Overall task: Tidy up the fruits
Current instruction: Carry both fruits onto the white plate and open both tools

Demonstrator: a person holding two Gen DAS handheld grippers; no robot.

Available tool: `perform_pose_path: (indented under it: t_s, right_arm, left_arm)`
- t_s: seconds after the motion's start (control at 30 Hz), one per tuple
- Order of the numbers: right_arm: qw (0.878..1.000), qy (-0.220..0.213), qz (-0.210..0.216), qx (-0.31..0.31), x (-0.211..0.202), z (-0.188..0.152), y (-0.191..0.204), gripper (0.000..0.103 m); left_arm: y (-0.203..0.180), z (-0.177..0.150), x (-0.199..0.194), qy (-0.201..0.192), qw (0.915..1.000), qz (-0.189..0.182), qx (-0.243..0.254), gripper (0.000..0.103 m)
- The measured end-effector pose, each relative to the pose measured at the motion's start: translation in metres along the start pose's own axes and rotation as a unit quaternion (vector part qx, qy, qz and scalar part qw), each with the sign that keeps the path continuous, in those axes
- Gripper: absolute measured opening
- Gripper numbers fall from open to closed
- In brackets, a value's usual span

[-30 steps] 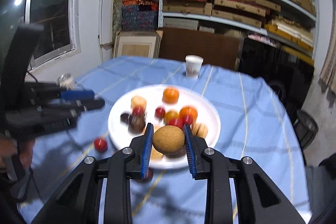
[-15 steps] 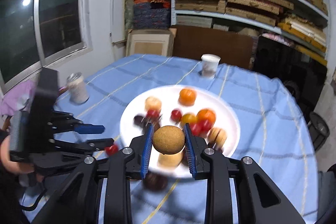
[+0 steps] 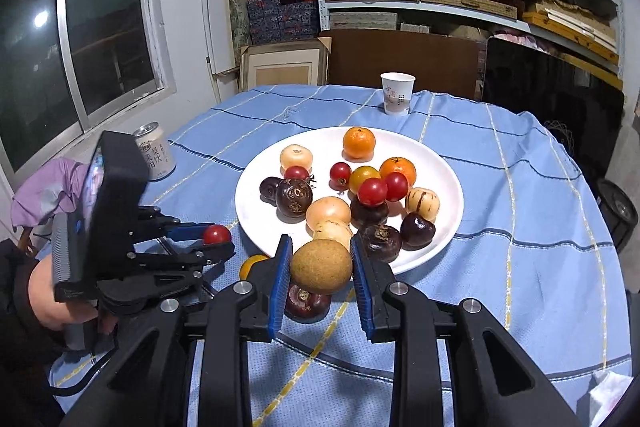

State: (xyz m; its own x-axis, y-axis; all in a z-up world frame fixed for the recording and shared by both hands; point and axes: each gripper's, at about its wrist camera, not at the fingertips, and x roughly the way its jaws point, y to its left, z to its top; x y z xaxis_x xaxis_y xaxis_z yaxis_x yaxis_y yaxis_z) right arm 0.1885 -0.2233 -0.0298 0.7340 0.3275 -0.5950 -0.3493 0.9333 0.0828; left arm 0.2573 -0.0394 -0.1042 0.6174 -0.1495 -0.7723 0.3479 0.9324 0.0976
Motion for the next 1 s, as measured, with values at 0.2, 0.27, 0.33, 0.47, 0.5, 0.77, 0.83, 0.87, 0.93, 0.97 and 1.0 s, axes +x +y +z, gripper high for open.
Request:
perform_pose_path:
  t_s: [0.2, 0.27, 0.33, 0.47, 0.5, 0.77, 0.83, 0.87, 0.93, 0.97, 1.0]
  right_arm:
    - [1.000, -0.008, -0.005, -0.007, -0.007, 0.004, -0.002, 0.030]
    - [1.000, -0.010, -0.010, -0.007, -0.007, 0.011, -0.006, 0.030]
    - [1.000, -0.016, -0.015, -0.010, -0.007, 0.022, -0.009, 0.030]
    - [0.999, -0.020, -0.022, -0.024, 0.003, 0.054, -0.015, 0.030]
    - [0.999, -0.019, -0.022, -0.028, 0.009, 0.065, -0.017, 0.030]
    - [0.999, 0.028, -0.024, -0.031, 0.091, 0.105, -0.035, 0.030]
    - [0.999, 0.037, -0.018, -0.025, 0.109, 0.106, -0.039, 0.033]
    - [0.999, 0.037, -0.018, -0.022, 0.112, 0.106, -0.039, 0.041]
    - [0.999, 0.031, -0.012, -0.013, 0.113, 0.105, -0.041, 0.047]
    - [0.999, 0.028, -0.009, -0.012, 0.111, 0.105, -0.040, 0.050]
    - [1.000, 0.026, -0.009, -0.013, 0.108, 0.105, -0.040, 0.050]
  left_arm:
    - [0.006, 0.010, -0.041, -0.044, 0.9978, -0.043, -0.027, 0.028]
    - [0.003, 0.020, -0.054, -0.062, 0.9968, -0.045, -0.022, 0.028]
    - [-0.002, 0.032, -0.059, -0.068, 0.9966, -0.044, -0.016, 0.028]
    - [-0.008, 0.067, -0.056, -0.076, 0.9960, -0.045, -0.015, 0.028]
    - [-0.009, 0.078, -0.052, -0.077, 0.9960, -0.043, -0.015, 0.028]
    - [0.001, 0.121, 0.016, -0.023, 0.9969, -0.053, -0.053, 0.029]
    - [0.007, 0.123, 0.030, -0.011, 0.9956, -0.062, -0.069, 0.032]
    - [0.011, 0.123, 0.035, -0.008, 0.9947, -0.065, -0.080, 0.043]
    - [0.018, 0.121, 0.036, -0.012, 0.9933, -0.064, -0.095, 0.057]
    - [0.021, 0.120, 0.032, -0.018, 0.9928, -0.066, -0.099, 0.061]
    - [0.022, 0.119, 0.030, -0.022, 0.9927, -0.065, -0.099, 0.062]
